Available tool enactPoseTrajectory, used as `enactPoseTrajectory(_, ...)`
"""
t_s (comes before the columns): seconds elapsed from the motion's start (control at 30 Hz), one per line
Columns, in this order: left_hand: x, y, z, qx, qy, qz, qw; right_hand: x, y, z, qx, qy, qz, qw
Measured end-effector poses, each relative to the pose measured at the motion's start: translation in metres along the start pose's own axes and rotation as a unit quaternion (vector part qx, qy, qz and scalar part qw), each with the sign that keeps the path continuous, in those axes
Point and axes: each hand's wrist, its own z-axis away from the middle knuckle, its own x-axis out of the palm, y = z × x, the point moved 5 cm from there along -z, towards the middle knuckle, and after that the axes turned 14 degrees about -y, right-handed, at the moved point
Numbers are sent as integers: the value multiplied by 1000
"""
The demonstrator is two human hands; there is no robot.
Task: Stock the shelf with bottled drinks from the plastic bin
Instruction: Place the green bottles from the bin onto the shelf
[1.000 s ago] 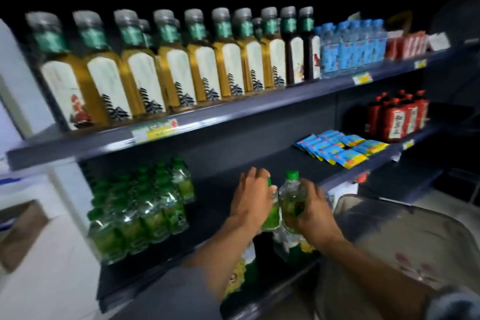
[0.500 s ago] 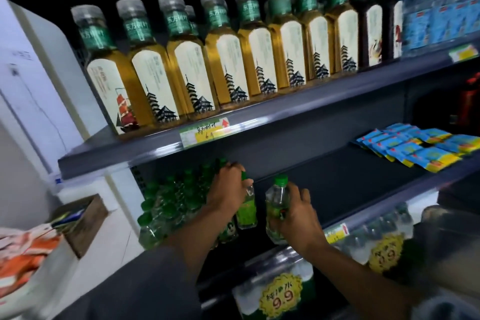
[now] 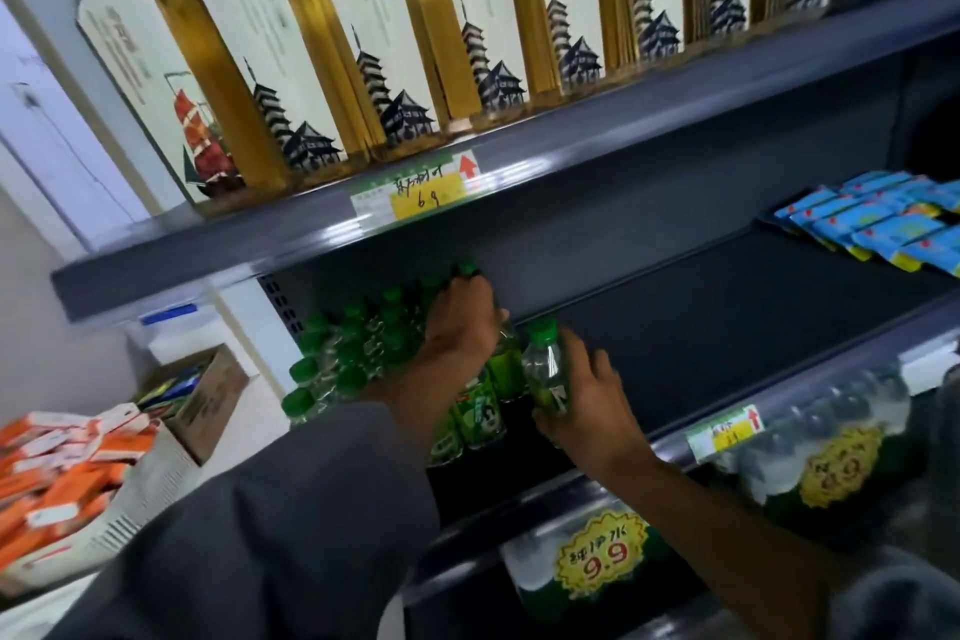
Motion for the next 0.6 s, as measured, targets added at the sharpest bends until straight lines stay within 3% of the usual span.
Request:
enactPoseTrajectory(0.2,11,-2,-5,32,21,-40,998,16,23,2,53,5,-26,998)
enactPoseTrajectory(0.43,5,-1,-25,37,66,-174,982,27,12,-19,34,-21,-30,999)
enactPoseTrajectory(0.6,6,-15,-36,55,33,-99,993,37,7,-35,33,-4,-7,999)
